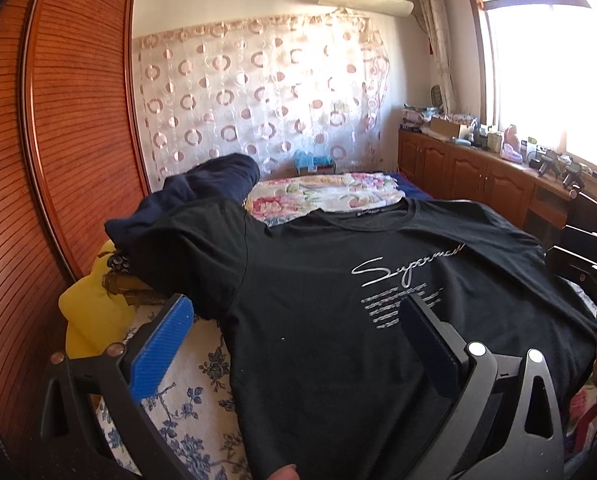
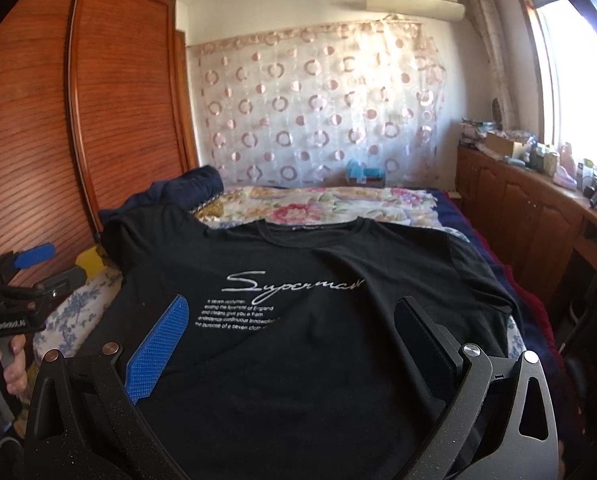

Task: Fold small clothes
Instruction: 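Move the left gripper to the shirt side edge by the clothes stack and grasp it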

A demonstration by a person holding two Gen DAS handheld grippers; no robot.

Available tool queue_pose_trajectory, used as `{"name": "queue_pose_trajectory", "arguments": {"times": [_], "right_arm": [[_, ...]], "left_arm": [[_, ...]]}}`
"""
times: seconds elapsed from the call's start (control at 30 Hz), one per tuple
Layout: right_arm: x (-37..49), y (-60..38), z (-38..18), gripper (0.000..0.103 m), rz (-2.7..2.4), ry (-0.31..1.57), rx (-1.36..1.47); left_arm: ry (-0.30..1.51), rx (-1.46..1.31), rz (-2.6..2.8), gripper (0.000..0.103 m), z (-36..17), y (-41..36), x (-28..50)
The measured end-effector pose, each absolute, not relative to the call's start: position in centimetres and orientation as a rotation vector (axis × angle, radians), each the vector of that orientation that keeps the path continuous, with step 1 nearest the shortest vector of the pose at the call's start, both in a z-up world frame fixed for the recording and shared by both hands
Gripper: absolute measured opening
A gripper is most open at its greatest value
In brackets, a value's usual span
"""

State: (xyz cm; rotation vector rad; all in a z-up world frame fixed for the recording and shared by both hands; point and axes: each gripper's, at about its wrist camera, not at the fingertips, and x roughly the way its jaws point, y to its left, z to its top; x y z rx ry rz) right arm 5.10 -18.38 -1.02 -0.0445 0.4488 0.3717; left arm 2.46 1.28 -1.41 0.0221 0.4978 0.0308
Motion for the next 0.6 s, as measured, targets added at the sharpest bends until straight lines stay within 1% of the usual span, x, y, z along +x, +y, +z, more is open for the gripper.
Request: {"name": "queue_pose_trajectory", "arguments": {"times": [0.23, 0.6], "right_arm": [[9.2, -18.0, -2.7, 0.103, 0.432, 0.529, -0.063], [14.1, -15.7, -3.6, 0.103, 0.521, 0.610, -0.095]], "left_arm": [[0.557, -0.002, 0.029, 0.103, -3.0, 4.3, 5.0], [0.629, -0.048, 0.082, 0.103, -3.4, 10.1, 8.9]]}}
